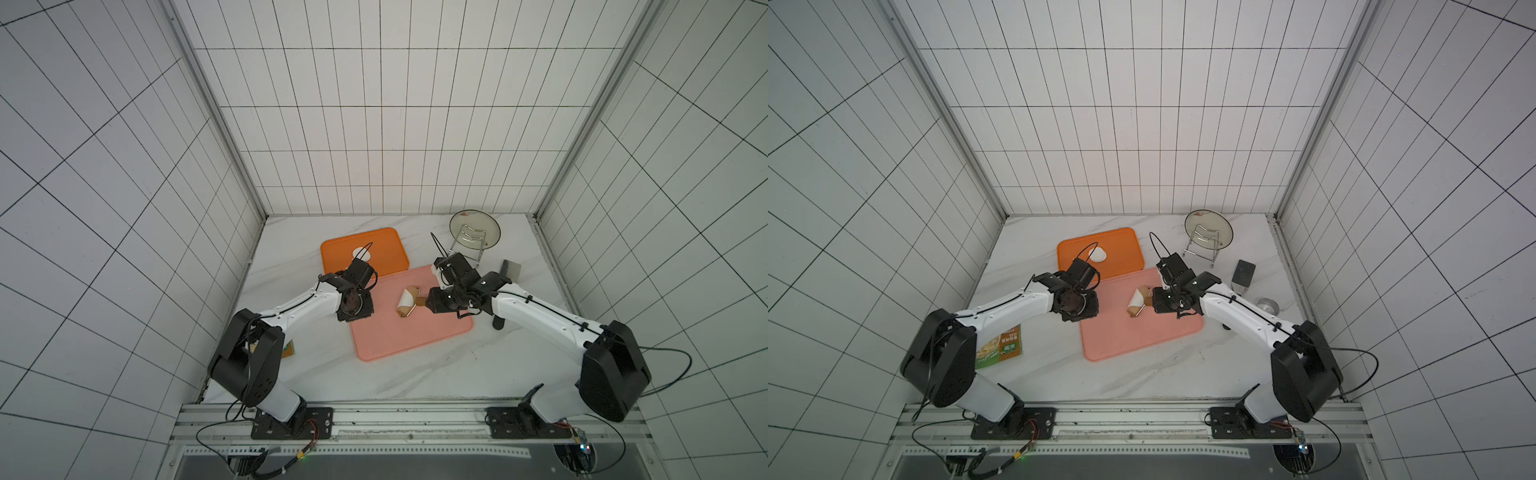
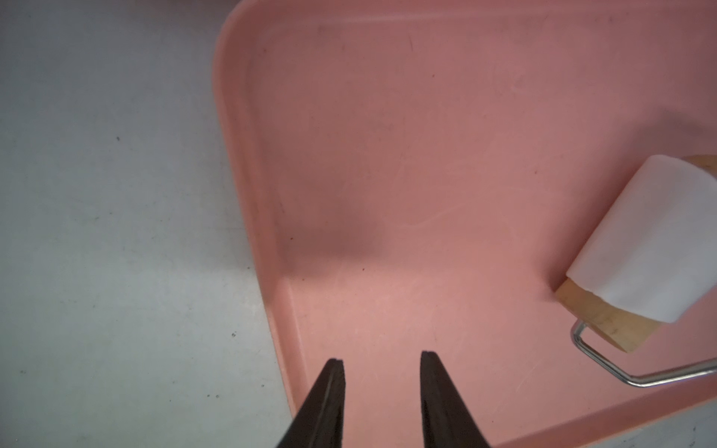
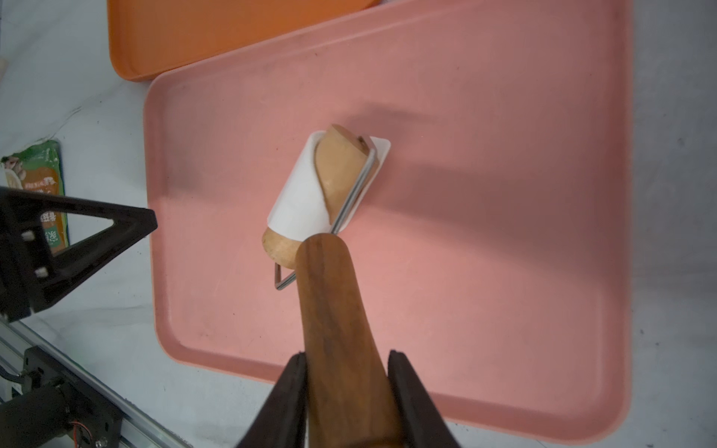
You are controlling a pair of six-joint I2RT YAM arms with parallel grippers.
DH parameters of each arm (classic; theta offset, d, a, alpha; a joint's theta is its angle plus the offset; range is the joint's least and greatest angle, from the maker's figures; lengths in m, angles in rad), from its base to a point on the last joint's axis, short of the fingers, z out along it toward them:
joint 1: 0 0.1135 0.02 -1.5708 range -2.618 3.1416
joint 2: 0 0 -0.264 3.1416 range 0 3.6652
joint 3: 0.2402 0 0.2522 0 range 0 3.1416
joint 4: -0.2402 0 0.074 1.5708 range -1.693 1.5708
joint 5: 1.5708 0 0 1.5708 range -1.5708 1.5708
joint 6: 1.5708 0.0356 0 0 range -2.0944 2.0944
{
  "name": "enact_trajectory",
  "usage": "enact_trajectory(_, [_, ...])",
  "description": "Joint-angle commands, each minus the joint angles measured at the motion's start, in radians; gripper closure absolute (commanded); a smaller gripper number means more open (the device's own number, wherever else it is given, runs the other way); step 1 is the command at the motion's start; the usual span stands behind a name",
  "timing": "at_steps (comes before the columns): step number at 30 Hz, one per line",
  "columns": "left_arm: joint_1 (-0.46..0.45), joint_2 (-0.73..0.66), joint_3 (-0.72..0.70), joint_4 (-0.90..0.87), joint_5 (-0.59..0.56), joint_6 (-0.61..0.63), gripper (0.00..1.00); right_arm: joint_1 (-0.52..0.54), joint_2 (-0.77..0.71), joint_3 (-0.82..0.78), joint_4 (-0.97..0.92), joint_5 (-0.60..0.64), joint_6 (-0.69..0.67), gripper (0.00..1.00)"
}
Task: Roll out the dumpling wrappers from the dough
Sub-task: Flatten out the dough on the work surface.
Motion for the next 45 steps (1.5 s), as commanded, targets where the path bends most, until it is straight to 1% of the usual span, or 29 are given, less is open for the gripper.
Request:
enact_trajectory(1, [-0.01, 0.003, 0.014, 0.018, 0.005, -0.005, 0.67, -0.006, 0.016, 0.05, -0.072, 0.06, -0.029, 0.8])
enact_trajectory(3, [-0.015, 0.005, 0.021, 0.014, 0.003, -0.005, 0.66, -0.006, 0.028, 0.067, -0.077, 0.037, -0.03, 0.95])
enact_trajectory(5, [-0.018, 0.006, 0.022, 0.01, -0.002, -0.005, 0.66, -0.006, 0.024, 0.067, -0.066, 0.029, -0.027, 0.97])
enact_trajectory(6, [-0.018, 0.004, 0.02, 0.009, -0.003, -0.006, 0.66, -0.006, 0.022, 0.067, -0.066, 0.029, -0.029, 1.0])
enact_trajectory(9, [-0.018, -0.004, 0.015, 0.007, -0.005, -0.009, 0.67, -0.006, -0.002, 0.075, -0.073, 0.014, -0.033, 1.0])
enact_trajectory(12, [-0.018, -0.013, 0.008, 0.006, -0.014, -0.015, 0.67, -0.009, -0.07, 0.077, -0.04, 0.006, -0.037, 1.0])
enact_trajectory(15, [-0.018, -0.019, 0.009, 0.006, -0.008, -0.019, 0.67, -0.027, -0.132, 0.085, -0.015, -0.028, -0.035, 1.0])
enact_trajectory(18, [-0.018, -0.032, 0.023, 0.003, -0.005, -0.016, 0.67, -0.027, -0.146, 0.085, -0.027, -0.005, -0.049, 1.0])
enact_trajectory(21, [-0.018, -0.038, 0.04, 0.0, -0.008, -0.009, 0.67, -0.027, -0.099, 0.039, -0.033, 0.016, -0.044, 1.0])
enact_trajectory(22, [-0.017, -0.037, 0.043, -0.002, -0.008, -0.008, 0.67, -0.027, -0.078, 0.027, -0.032, 0.005, -0.042, 1.0])
enact_trajectory(26, [-0.018, -0.034, 0.032, 0.0, -0.003, -0.008, 0.68, -0.023, -0.019, -0.044, 0.091, -0.028, 0.001, 1.0])
enact_trajectory(31, [-0.018, -0.036, 0.006, 0.012, -0.001, -0.011, 0.67, -0.017, 0.113, -0.052, 0.18, -0.098, 0.035, 1.0])
enact_trajectory(34, [-0.018, -0.041, -0.002, 0.01, -0.008, -0.011, 0.67, -0.009, 0.128, -0.056, 0.211, -0.103, 0.049, 1.0])
enact_trajectory(37, [-0.015, -0.049, -0.009, 0.01, -0.013, -0.01, 0.67, -0.021, 0.088, -0.067, 0.167, -0.061, 0.035, 1.0])
enact_trajectory(41, [-0.006, -0.054, -0.017, 0.01, -0.013, -0.008, 0.67, -0.071, -0.031, -0.112, 0.108, -0.04, 0.017, 1.0])
enact_trajectory(43, [-0.004, -0.052, -0.021, 0.017, -0.007, -0.008, 0.67, -0.072, -0.068, -0.098, 0.071, -0.029, -0.006, 1.0])
enact_trajectory(45, [-0.003, -0.045, -0.017, 0.018, -0.006, -0.005, 0.67, -0.069, -0.084, -0.066, 0.047, -0.044, -0.015, 1.0])
